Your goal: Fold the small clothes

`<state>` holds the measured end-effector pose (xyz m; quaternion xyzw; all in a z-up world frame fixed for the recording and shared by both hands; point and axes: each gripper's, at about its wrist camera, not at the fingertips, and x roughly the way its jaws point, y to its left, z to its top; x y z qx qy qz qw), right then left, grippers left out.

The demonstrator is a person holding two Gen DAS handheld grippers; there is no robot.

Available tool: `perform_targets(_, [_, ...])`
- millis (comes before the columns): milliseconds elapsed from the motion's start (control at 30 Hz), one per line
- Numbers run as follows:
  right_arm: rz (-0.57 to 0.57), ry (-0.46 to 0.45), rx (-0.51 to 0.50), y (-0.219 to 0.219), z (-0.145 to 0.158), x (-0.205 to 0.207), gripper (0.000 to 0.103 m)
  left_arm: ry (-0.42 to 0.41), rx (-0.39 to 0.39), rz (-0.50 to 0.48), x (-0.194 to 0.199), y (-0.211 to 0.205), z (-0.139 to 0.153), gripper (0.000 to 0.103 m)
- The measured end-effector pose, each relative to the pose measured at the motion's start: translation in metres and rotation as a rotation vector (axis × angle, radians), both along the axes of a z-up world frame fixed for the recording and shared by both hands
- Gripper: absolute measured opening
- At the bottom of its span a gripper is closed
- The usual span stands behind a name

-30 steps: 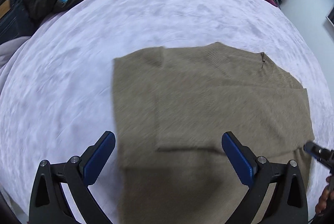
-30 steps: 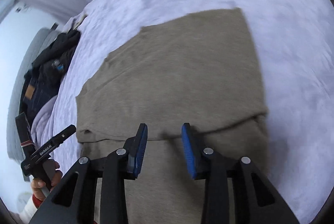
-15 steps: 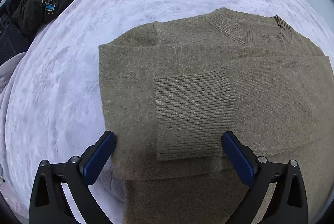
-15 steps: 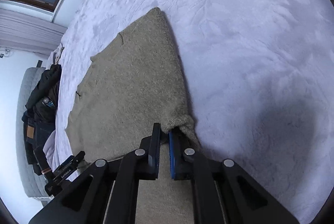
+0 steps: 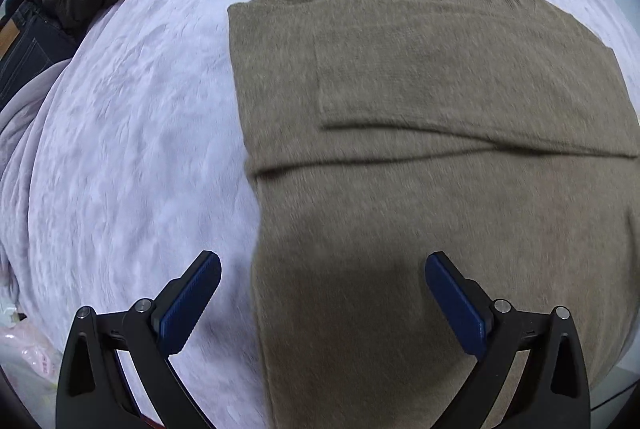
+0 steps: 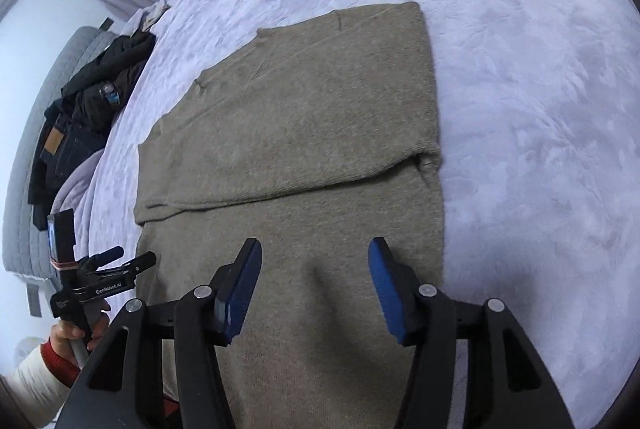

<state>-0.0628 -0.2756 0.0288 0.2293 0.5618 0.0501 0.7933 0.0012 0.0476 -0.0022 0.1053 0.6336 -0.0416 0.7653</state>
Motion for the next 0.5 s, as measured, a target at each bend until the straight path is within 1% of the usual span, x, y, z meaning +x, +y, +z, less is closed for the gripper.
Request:
perform_targets(200, [0.104, 0.017, 0.028, 0.021, -0.004, 0.001, 0.062, -0.004, 0.001, 0.063, -0.019, -0.006, 0.006, 0.103])
perform_targets(267, [0.123, 0.021, 0.031, 0.025, -0.005, 0.001, 0.063, 0.000, -0.024, 0.092, -0.023, -0.006, 0.007, 0.103])
perform_targets(367, [0.137, 0.025, 0.039, 0.029, -0.005, -0.005, 0.068, 0.001, -0.070, 0.131, -0.027, 0.000, 0.011, 0.103])
perform_targets(467, [0.149, 0.016, 0.033, 0.035, -0.004, -0.012, 0.076, 0.000, -0.050, 0.143, -0.031, 0.005, 0.012, 0.103])
perform_targets(500, [0.151, 0.011, 0.027, 0.037, -0.004, -0.015, 0.082, 0.003, -0.053, 0.144, -0.034, 0.006, 0.012, 0.103])
